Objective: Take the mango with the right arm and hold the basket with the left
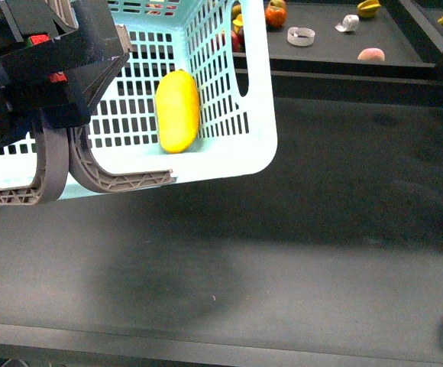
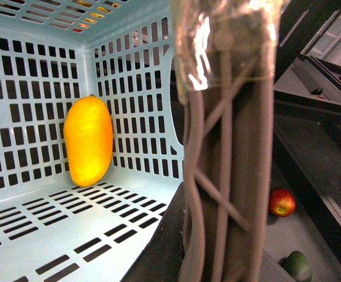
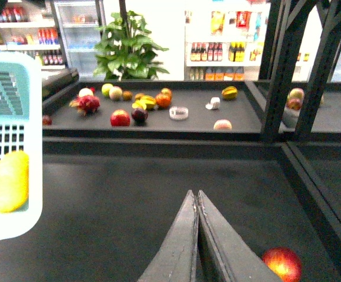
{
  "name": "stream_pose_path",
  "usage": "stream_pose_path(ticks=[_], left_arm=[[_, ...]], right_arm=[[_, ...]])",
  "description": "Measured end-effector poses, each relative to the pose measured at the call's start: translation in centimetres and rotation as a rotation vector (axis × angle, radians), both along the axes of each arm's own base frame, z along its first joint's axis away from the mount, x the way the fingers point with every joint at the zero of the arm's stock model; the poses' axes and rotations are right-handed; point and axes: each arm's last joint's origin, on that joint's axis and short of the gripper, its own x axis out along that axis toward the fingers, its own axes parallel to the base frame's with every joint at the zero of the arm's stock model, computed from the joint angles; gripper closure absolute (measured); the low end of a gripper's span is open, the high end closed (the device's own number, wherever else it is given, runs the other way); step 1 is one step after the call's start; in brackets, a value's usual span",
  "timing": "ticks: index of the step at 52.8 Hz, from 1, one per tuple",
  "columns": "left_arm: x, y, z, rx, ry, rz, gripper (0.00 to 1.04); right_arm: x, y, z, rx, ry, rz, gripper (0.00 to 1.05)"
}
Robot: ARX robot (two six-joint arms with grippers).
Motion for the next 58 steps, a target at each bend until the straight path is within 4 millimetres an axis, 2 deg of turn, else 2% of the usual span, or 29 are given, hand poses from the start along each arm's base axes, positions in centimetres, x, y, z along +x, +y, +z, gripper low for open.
stream_pose_path(ticks=[18, 28, 58], left_arm=[[0.0, 0.0, 0.0, 0.0, 0.0, 0.0, 1.0], [0.0, 0.0, 0.0, 0.001, 0.0, 0.001, 1.0], [0.0, 0.0, 0.0, 0.0, 0.0, 0.0, 1.0]], right_arm=[[-0.6, 0.0, 0.0, 0.0, -0.003, -0.002, 1.03], [-1.6, 0.0, -0.2, 0.0, -0.001, 0.0, 1.03], [-1.6, 0.0, -0.3, 0.0, 0.002, 0.001, 1.03]])
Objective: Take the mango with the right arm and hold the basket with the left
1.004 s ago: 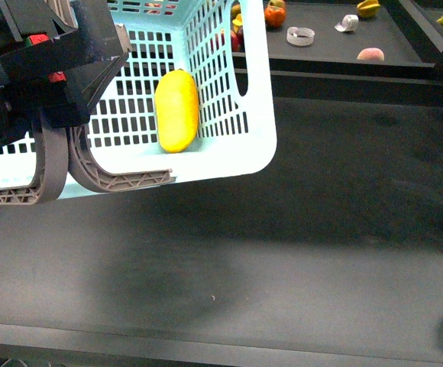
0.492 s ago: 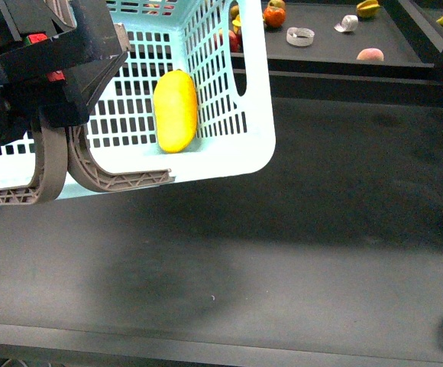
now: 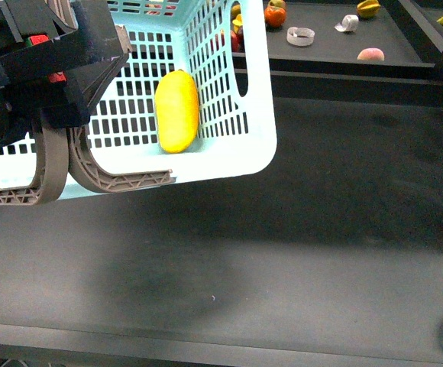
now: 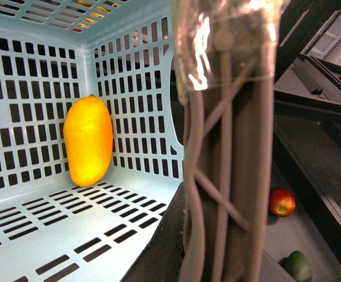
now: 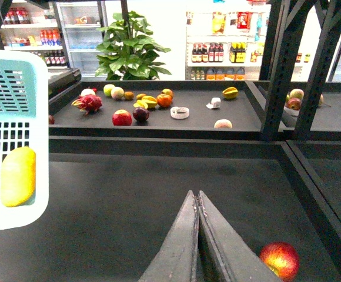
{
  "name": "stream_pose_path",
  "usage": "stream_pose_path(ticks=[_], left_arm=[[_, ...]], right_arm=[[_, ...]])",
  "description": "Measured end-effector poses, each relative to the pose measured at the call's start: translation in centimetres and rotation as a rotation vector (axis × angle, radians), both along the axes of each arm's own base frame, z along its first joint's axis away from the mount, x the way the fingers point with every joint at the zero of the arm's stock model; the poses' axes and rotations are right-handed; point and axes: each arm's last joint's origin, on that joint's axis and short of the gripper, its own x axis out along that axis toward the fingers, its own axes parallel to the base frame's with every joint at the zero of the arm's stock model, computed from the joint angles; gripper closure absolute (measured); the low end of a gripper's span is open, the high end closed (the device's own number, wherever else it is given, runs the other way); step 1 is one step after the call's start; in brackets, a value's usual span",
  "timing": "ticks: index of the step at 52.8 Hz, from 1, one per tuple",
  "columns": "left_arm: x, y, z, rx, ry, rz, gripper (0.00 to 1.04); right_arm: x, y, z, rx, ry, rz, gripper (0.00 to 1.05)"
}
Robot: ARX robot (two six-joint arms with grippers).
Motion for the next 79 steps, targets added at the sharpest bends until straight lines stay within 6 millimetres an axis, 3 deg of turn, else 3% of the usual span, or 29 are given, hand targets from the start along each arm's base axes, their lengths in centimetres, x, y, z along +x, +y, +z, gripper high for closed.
stream_pose_path(ticks=[10, 34, 41, 73, 79], left_arm=[[0.0, 0.0, 0.0, 0.0, 0.0, 0.0, 1.0], [0.0, 0.0, 0.0, 0.0, 0.0, 0.0, 1.0], [0.0, 0.0, 0.0, 0.0, 0.0, 0.0, 1.0], [0.0, 0.0, 0.0, 0.0, 0.0, 0.001, 1.0], [0.48, -0.04, -0.23, -0.037, 0.019, 0.139, 1.0]], right_arm=[[0.0, 0.0, 0.0, -0.001, 0.0, 0.0, 1.02], [0.0, 0.0, 0.0, -0.002, 0.0, 0.0, 0.32], [0.0, 0.0, 0.0, 0.0, 0.0, 0.0, 0.06], [0.0, 0.0, 0.0, -0.001, 0.0, 0.0, 0.08], [0.0, 0.0, 0.0, -0.001, 0.0, 0.0, 0.08]])
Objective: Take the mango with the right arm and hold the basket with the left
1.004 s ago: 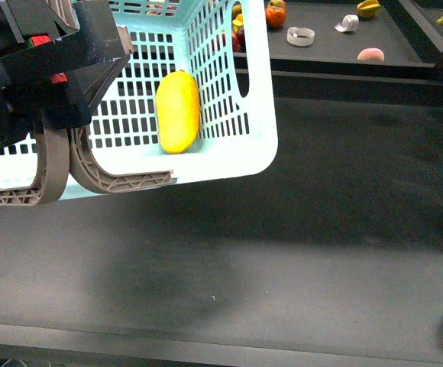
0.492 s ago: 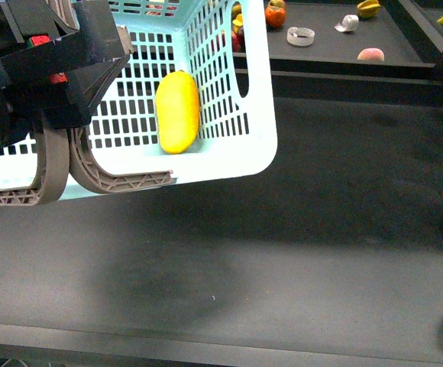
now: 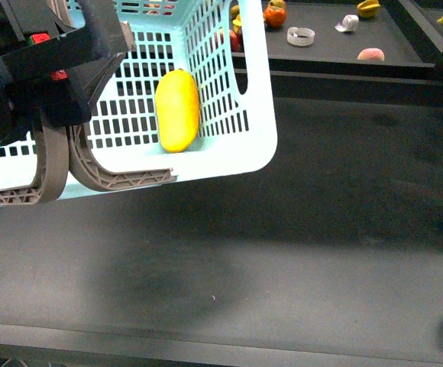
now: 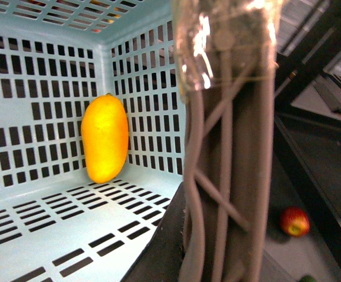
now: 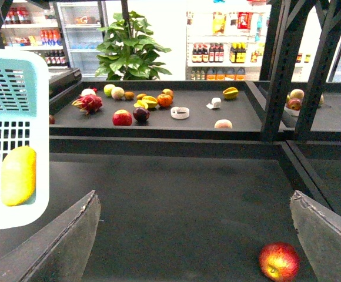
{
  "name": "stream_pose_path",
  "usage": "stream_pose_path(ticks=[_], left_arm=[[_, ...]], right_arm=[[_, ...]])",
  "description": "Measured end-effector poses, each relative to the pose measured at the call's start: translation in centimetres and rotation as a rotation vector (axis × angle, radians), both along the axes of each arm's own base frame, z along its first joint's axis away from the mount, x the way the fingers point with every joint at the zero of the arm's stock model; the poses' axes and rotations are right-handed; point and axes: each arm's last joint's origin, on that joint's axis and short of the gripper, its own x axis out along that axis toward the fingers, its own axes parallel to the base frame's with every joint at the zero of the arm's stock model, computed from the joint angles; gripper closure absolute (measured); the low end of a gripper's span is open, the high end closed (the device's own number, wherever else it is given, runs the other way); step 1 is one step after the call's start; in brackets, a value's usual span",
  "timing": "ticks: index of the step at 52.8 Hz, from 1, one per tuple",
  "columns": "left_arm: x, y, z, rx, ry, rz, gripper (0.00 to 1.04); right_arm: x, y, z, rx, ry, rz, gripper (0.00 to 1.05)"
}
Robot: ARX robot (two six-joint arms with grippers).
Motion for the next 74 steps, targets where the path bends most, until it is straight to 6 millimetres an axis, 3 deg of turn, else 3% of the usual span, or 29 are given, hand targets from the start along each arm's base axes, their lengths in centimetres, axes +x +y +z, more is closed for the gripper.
stream_pose_path(ticks=[6, 21, 37, 52, 74], left_arm=[[2.1, 0.2, -0.2, -0.075, 0.028, 0.091, 1.0], [10.0, 1.7, -0.9, -0.376, 0.106, 0.336, 1.0], [15.3, 3.3, -3.0, -0.655, 0.204, 0.588, 1.0], [18.6, 5.2, -4.8, -0.84, 0.203, 0.786, 1.0], [21.4, 5.4, -7.5, -0.927, 0.138, 0.83, 1.0]], right_arm=[[0.0, 0.0, 0.0, 0.0, -0.002, 0.0, 0.08], [0.0, 0.0, 0.0, 0.0, -0.002, 0.0, 0.08], [0.0, 0.0, 0.0, 0.0, -0.002, 0.0, 0.08], [0.0, 0.0, 0.0, 0.0, -0.002, 0.0, 0.08], [0.0, 0.0, 0.0, 0.0, -0.002, 0.0, 0.08]])
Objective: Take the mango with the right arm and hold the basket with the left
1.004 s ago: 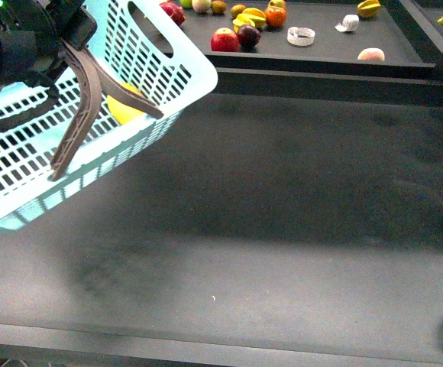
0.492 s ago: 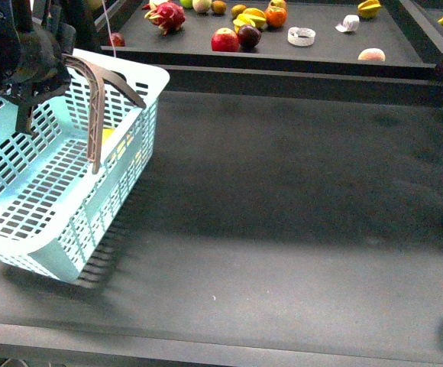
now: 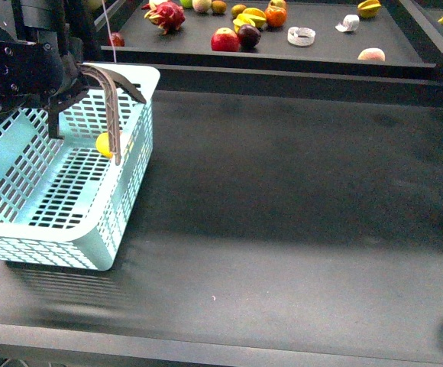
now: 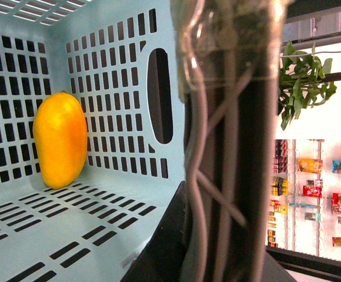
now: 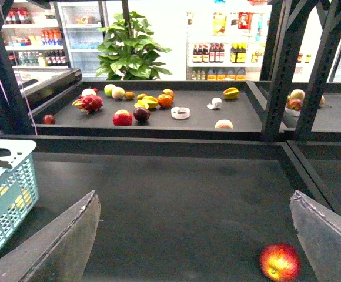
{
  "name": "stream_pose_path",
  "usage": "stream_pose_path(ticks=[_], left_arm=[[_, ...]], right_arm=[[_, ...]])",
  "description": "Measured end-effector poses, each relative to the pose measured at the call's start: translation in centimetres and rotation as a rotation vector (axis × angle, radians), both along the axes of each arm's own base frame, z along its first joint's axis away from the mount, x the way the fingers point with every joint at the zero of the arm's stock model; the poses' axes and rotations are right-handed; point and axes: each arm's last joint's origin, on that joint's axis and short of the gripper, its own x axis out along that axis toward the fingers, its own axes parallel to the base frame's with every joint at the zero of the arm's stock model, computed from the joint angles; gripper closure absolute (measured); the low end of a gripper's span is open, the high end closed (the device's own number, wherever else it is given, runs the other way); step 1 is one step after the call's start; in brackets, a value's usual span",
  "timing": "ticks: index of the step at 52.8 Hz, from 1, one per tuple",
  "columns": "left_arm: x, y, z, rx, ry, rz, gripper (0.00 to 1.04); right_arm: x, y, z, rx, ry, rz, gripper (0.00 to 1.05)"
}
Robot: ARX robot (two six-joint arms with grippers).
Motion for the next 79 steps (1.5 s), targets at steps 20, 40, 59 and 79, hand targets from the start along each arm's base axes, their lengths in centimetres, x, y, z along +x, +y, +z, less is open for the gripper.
stream_pose_path(ticks=[20, 40, 59, 79], left_arm=[[0.6, -1.0, -0.1, 0.035, 0.003, -0.024, 0.41], [-5.1, 1.8, 4.9, 0.142, 0.01, -0.062, 0.08], [-18.3, 6.3, 9.0, 0.315, 0.029, -0.027, 0.08], [-31.2, 10.8, 8.9, 0.293, 0.171, 0.17, 0.08]], right_arm=[[0.0, 0.0, 0.0, 0.0, 0.0, 0.0, 0.08], [0.0, 0.0, 0.0, 0.0, 0.0, 0.0, 0.08], [0.0, 0.0, 0.0, 0.0, 0.0, 0.0, 0.08], [0.0, 0.0, 0.0, 0.0, 0.0, 0.0, 0.08]])
